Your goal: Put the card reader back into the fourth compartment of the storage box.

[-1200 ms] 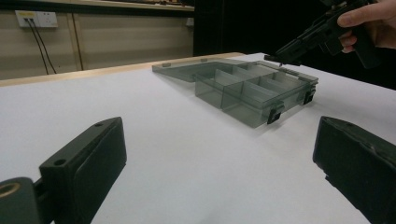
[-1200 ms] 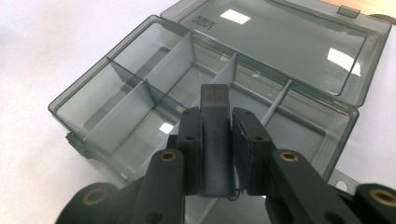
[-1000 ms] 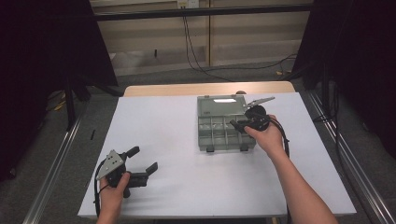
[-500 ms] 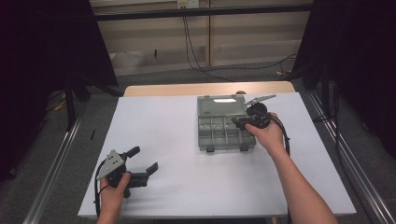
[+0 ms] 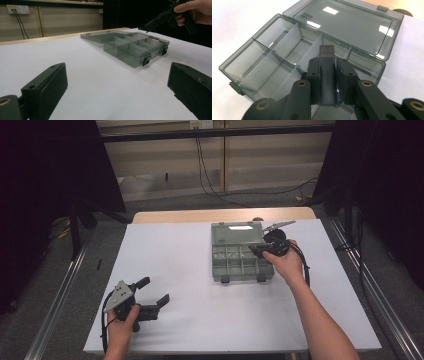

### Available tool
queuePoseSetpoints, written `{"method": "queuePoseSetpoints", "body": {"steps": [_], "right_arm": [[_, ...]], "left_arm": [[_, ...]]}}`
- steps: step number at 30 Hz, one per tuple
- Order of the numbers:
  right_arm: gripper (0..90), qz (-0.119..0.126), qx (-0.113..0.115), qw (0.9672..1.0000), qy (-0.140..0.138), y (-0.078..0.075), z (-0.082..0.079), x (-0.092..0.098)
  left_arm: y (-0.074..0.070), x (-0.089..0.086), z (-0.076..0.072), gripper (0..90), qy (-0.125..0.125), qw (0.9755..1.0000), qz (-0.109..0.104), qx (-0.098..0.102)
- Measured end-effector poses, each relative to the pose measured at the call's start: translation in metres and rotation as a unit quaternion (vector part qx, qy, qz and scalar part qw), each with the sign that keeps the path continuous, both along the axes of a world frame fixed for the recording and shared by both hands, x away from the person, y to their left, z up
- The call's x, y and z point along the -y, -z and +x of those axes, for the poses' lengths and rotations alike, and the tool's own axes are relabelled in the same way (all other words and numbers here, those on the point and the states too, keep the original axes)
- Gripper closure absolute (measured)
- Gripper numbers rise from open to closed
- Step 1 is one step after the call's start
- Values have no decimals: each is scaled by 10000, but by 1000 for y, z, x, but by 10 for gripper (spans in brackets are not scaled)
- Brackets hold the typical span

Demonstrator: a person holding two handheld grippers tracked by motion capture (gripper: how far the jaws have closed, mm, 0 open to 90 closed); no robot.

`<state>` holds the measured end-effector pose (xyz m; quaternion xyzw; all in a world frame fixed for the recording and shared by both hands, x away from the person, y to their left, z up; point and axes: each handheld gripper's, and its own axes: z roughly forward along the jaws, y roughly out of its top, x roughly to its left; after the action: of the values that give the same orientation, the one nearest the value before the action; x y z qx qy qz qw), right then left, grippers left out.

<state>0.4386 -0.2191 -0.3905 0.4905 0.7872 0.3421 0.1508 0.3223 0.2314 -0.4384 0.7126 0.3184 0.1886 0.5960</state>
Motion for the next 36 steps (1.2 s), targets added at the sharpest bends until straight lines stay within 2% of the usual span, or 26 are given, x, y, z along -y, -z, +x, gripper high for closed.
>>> {"method": "queuePoseSetpoints", "body": {"steps": [7,26,36], "right_arm": [[745,47,-17,9999,87,0,3,3],[745,-29,-31,9996,295,3,10,9],[744,-101,-20,9996,281,-1,13,7]], "left_arm": [[0,0,0,30,-3,10000,-14,-7],[0,1,0,30,8,10000,-20,-23],[1,1,0,30,20,10000,5,-26]]}}
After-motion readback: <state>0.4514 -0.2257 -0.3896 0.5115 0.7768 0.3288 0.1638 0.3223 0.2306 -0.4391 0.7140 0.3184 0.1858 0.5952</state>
